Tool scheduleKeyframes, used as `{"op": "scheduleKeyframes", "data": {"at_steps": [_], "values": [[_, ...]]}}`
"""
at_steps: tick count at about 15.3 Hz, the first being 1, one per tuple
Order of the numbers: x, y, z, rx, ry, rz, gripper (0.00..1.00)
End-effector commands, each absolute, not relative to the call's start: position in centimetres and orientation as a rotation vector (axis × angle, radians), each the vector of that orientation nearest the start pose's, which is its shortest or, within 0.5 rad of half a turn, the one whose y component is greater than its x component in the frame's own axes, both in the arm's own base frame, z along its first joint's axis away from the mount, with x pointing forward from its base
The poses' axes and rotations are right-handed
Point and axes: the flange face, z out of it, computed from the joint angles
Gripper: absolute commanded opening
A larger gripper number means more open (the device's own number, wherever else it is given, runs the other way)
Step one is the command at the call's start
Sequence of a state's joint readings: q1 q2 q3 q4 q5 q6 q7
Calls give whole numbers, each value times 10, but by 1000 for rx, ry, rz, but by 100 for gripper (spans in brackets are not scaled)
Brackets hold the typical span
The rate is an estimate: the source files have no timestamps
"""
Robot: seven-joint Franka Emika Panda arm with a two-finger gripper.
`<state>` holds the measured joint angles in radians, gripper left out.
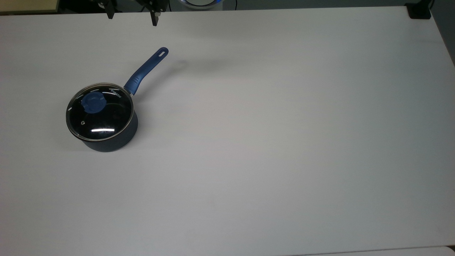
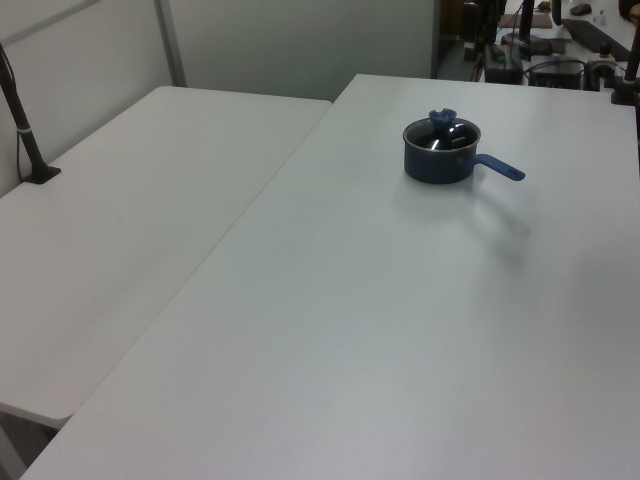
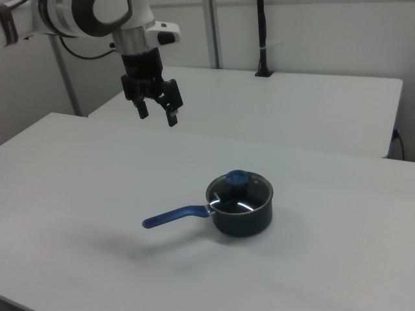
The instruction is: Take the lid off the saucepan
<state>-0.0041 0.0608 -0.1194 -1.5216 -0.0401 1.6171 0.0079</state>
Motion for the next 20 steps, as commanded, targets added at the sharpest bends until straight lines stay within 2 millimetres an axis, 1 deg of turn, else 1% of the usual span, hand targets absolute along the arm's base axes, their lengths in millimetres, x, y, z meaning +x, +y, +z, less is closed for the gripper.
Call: {"op": "scheduleKeyframes", "data": {"at_steps": [1, 3, 4, 12, 16, 18, 19, 20], "values": [[571, -75, 623, -3168, 229, -85, 100], [571, -72, 622, -3168, 222, -83, 100], [571, -75, 622, -3167, 229, -83, 100], [572, -75, 622, -3165, 241, -83, 100], [572, -76, 621, -3156, 302, -82, 100], [572, -89, 620, -3148, 357, -86, 100], [570, -103, 620, -3133, 397, -94, 100], [566, -124, 623, -3111, 458, -111, 100]]}}
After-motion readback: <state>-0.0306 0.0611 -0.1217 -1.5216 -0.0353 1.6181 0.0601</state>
